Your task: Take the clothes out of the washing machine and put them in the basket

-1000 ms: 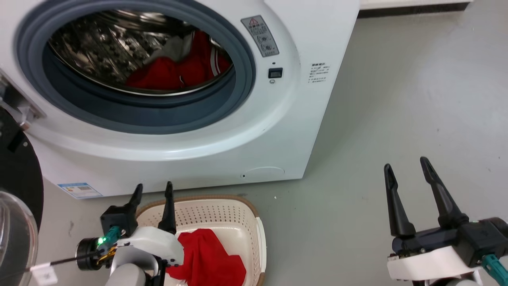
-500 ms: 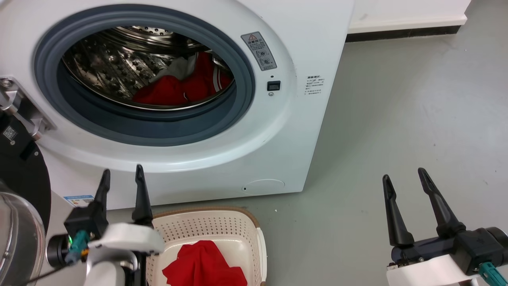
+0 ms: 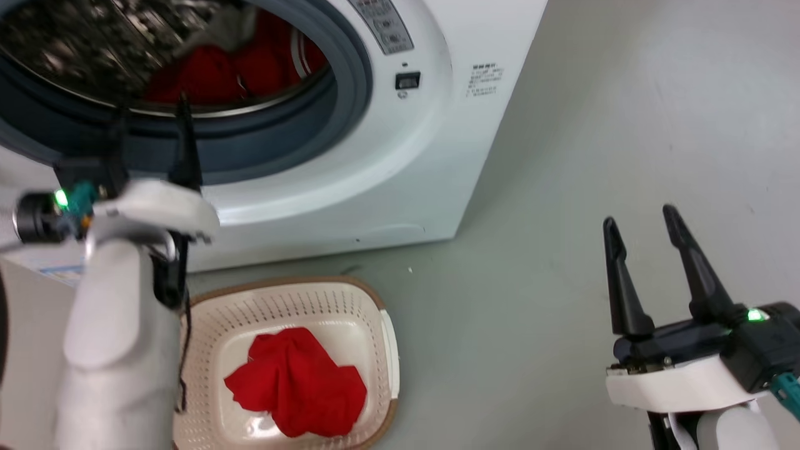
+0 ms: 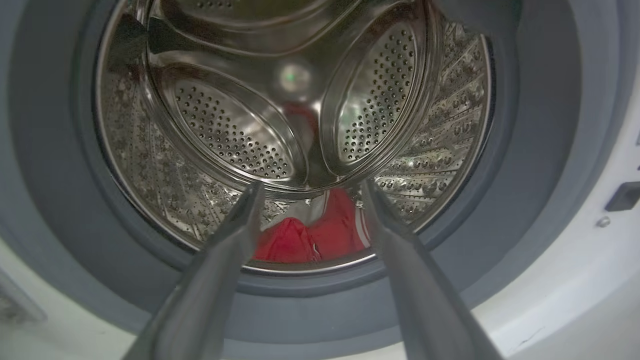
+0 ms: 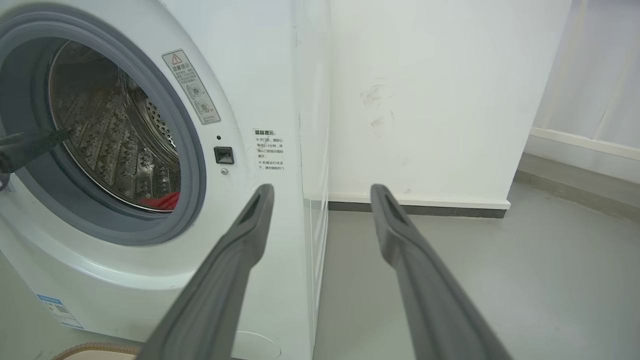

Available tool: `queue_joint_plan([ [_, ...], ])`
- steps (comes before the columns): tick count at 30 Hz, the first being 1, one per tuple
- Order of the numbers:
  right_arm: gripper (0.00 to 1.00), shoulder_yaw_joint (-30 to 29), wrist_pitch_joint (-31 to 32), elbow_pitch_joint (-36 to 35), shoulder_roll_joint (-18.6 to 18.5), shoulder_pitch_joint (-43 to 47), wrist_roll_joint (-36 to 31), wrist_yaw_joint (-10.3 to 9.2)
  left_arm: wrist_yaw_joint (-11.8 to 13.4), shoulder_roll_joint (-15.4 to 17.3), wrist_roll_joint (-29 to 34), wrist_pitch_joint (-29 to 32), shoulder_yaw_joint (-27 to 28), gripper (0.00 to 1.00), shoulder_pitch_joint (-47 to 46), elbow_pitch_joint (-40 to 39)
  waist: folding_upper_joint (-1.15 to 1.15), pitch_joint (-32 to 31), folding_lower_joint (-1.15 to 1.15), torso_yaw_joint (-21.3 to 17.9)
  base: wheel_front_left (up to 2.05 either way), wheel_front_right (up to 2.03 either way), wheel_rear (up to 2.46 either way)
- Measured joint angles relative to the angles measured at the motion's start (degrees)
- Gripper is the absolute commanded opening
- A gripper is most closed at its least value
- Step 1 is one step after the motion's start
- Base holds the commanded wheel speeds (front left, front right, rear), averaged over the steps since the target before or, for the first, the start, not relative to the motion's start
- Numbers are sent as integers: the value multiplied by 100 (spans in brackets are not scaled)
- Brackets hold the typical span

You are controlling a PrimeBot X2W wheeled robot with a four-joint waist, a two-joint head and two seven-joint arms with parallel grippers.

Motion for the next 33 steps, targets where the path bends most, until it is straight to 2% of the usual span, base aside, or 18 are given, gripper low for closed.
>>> queue_joint_plan([
  [7, 100, 49, 0, -88, -1, -415, 219, 0, -43, 475, 165, 44, -142, 100, -1764, 1301, 0, 778, 0, -263, 0, 0, 0],
  [11, 100, 78, 0, -140, -2, -608, 388, 0, 1, 903, 290, 289, -186, 100, -2655, 1939, 0, 1211, 1, -457, 0, 0, 0],
  [15, 100, 74, -1, -224, -4, -747, 508, 0, 1, 1158, 452, 681, -348, 100, -3354, 2340, 0, 1604, 1, -659, 0, 0, 0],
  [22, 100, 86, 0, -299, -5, -924, 723, 0, -54, 1525, 597, 1866, -548, 100, -4487, 2958, 0, 2219, 1, -951, 0, 0, 0],
  [33, 100, 131, 0, -454, -4, -1097, 1039, 0, -149, 2072, 939, 3888, -1010, 100, -5906, 3483, 0, 2945, 1, -1299, 0, 0, 0],
])
